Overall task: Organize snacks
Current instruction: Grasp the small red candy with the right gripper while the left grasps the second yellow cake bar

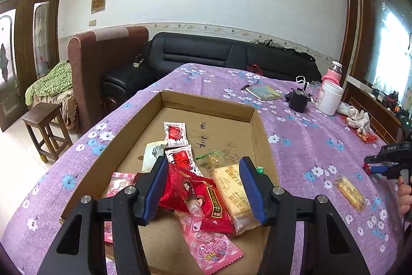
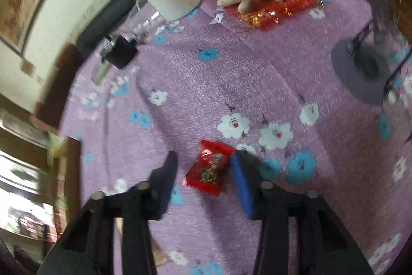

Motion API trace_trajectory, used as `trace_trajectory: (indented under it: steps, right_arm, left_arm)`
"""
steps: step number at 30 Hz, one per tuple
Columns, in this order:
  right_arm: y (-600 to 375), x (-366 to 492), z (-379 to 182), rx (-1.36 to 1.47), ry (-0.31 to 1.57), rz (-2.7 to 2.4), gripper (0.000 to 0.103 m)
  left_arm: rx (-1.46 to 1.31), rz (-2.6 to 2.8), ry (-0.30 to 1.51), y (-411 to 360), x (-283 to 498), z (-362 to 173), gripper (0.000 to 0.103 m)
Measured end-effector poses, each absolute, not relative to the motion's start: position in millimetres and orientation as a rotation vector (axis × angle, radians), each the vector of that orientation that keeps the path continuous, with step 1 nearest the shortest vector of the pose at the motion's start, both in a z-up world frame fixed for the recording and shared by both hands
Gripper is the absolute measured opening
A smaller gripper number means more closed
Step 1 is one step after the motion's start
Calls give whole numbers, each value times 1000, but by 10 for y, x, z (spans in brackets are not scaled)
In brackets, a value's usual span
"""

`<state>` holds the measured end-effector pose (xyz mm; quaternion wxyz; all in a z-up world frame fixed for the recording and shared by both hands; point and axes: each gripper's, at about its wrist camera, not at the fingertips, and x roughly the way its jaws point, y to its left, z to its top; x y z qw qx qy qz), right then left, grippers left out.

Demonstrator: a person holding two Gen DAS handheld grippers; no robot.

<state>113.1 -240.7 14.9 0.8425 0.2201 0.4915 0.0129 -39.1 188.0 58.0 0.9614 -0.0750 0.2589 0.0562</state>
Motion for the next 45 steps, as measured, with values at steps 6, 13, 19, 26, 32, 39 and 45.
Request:
trace_trajectory:
  steps: [6,13,19,26,32,39,45]
  right_arm:
    - [-2374,1014,127,415,1039,84,18]
    - [-2064,718,292,307,984,212,18]
    - [-1547,570,130,103,1019,203,18]
    - [-1191,380,217,133,1008,356,17]
    - [-1489,506,183,224,959,316,17]
    - [-1670,511,143,261,944,325,17]
    - [-1727,506,167,268,931,329,17]
  left_arm:
    - [-155,105,519,1829,-427,647,61]
    - [-195,0,603,1625,-378,656,61]
    - [-194,-109,682,1345,-369,650,60]
    - [-152,-175,720,1051,-399,681,60]
    - [-87,-234,768,730,-362,637,60]
    - [36,-341,887,113,-179,394,68]
    - [114,-320,964,-132,46,191,68]
